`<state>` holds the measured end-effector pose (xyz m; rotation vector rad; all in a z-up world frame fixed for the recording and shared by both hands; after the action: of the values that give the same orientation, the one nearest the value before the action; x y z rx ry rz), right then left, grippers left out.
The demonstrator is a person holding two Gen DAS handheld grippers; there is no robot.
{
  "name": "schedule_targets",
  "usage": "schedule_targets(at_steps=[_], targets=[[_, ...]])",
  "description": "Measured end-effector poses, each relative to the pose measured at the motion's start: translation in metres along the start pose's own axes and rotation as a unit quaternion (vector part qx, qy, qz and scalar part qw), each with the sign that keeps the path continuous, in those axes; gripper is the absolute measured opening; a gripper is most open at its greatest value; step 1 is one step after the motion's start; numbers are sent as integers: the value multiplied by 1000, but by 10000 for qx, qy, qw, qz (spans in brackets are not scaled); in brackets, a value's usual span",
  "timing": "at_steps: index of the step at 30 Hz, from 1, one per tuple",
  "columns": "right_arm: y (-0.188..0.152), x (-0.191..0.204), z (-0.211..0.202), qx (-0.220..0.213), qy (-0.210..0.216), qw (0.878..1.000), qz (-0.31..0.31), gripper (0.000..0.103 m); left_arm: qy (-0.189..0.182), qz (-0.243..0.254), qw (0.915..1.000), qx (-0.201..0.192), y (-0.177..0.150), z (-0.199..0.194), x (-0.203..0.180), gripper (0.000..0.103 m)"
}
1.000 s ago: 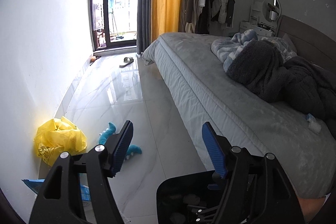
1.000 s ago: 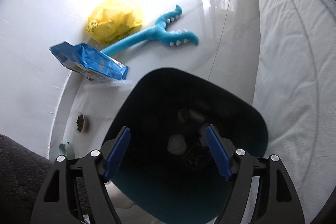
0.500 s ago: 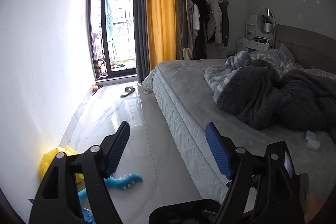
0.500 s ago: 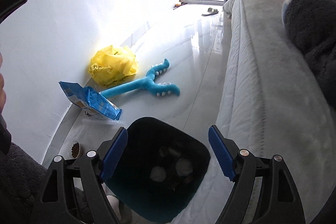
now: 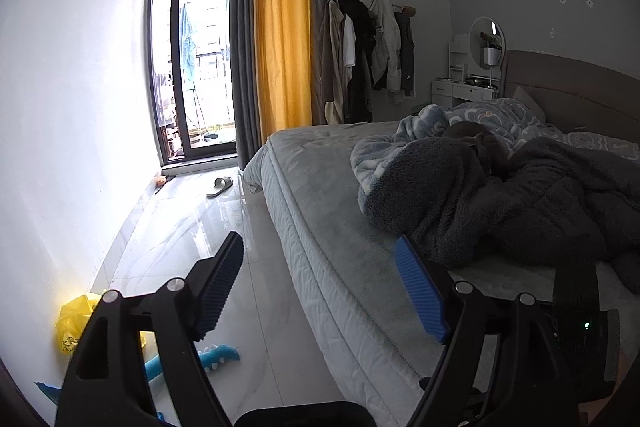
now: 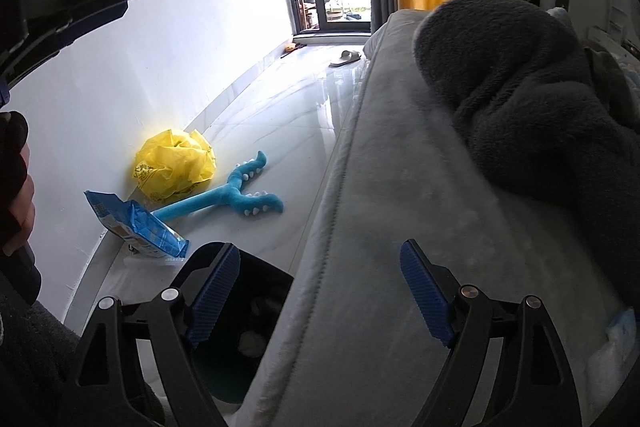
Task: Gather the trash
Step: 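Move both tools back over the bed toward the tissue packet and bubble wrap, then grasp the bubble wrap with the left gripper while the right gripper grasps the tissue packet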
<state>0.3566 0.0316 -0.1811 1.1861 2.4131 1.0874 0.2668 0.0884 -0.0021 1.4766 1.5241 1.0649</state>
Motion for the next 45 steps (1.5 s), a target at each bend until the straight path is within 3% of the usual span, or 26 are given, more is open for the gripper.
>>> schedule_targets(at_steps=[18,23,31,36,45], targets=[[-33,-125,-71,-291,-867,9931,732,87,-1010,53,9942,372,-18,33,-111,91],[-46,-160,-83,-246,-1103,9887,983,88,-1339,-24,9895,550,-26,44,-136,92],[-63,-203,-96,-172,-1339,9829,1250,90,-1755,334,9809,764,-46,54,-183,93],[-72,-227,-99,-91,-1350,9801,1454,92,-2092,619,9717,912,-61,58,-216,93],[-84,-271,-95,85,-1162,9769,1794,92,-2949,959,9422,1266,-91,56,-266,93]])
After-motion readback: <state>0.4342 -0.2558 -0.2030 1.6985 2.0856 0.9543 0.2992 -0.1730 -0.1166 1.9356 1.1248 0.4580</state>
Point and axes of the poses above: each gripper's, at about its wrist camera, not at the fingertips, and z roughly the way its jaws point, x to its left, y to its top, the point moved 5 cm from there along z, roughly the way its jaws point, and after that the axes turned 1 degree about -x, right-handed, at the moved point
